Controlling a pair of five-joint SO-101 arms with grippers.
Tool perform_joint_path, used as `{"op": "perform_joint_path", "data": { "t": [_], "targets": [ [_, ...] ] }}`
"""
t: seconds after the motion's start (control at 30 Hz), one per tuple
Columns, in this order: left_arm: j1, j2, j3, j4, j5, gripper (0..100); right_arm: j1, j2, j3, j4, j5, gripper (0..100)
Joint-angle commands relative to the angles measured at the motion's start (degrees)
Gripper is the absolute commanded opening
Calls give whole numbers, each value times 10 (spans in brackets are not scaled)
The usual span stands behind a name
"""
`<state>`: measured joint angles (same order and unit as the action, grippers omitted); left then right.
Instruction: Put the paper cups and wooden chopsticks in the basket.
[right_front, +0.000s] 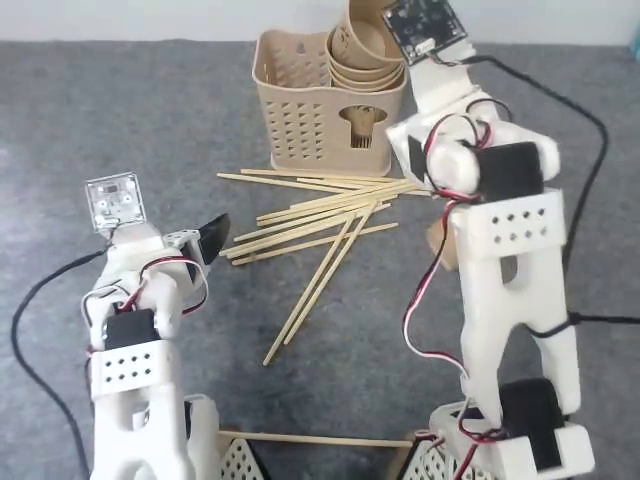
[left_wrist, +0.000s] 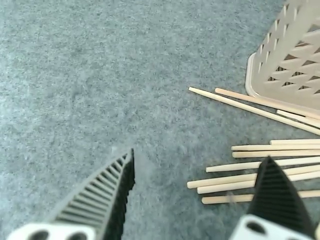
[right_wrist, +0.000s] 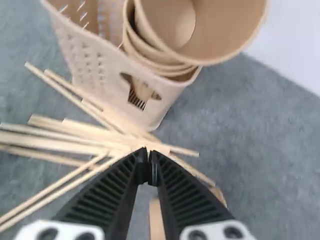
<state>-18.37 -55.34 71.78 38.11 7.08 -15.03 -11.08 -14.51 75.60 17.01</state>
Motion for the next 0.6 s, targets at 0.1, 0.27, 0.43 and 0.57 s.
{"op": "perform_joint_path", "data": {
  "t": [0.1, 0.27, 0.43, 0.57],
  "targets": [
    [-1, -1, -4, -15, 4, 363, -6, 11, 11, -126, -2, 6],
    [-1, -2, -4, -15, 4, 363, -6, 52, 11, -196, -4, 6],
    [-1, -2, -4, -15, 4, 363, -6, 65, 11, -258, -1, 6],
    [-1, -2, -4, -15, 4, 363, -6, 67, 11, -300, 0, 6]
  ]
}}
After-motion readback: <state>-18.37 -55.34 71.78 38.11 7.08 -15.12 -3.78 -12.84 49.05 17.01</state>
